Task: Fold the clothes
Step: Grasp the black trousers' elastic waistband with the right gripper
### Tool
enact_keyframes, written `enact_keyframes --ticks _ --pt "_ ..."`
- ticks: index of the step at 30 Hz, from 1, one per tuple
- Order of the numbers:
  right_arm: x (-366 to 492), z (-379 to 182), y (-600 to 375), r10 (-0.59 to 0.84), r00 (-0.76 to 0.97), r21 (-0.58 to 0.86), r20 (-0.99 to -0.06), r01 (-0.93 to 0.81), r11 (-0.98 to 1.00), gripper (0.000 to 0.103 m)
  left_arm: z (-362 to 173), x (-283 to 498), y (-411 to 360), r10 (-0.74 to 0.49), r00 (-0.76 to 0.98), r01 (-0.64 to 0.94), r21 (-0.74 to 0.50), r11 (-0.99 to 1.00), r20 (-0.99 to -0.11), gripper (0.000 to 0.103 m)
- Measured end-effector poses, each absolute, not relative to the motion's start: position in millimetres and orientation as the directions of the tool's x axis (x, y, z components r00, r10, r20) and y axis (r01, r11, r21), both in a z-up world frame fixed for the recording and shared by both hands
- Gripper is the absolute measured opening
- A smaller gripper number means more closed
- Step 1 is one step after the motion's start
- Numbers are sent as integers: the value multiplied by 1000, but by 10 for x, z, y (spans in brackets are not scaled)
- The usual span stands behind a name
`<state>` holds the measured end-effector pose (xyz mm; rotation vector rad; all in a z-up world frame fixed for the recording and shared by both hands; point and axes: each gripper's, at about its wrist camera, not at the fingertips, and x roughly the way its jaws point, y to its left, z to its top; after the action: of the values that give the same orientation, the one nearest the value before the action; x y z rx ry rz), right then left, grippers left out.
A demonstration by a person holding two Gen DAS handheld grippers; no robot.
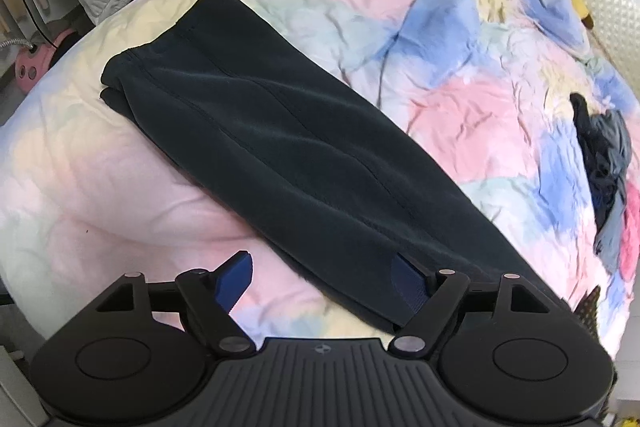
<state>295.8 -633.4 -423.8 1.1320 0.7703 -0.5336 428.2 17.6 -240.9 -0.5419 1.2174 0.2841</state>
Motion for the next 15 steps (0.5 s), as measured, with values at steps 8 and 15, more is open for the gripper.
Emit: enact_keyframes --ticks 8,15 --pt "3026 -4735 -6634 39 686 677 -727 706 209 87 -2279 4198 -323 -55 301 -462 -196 865 -952 80" --pt "3293 -4991 -6791 43 675 669 -737 718 194 92 -2130 4334 -555 -35 309 -447 -177 877 -950 80"
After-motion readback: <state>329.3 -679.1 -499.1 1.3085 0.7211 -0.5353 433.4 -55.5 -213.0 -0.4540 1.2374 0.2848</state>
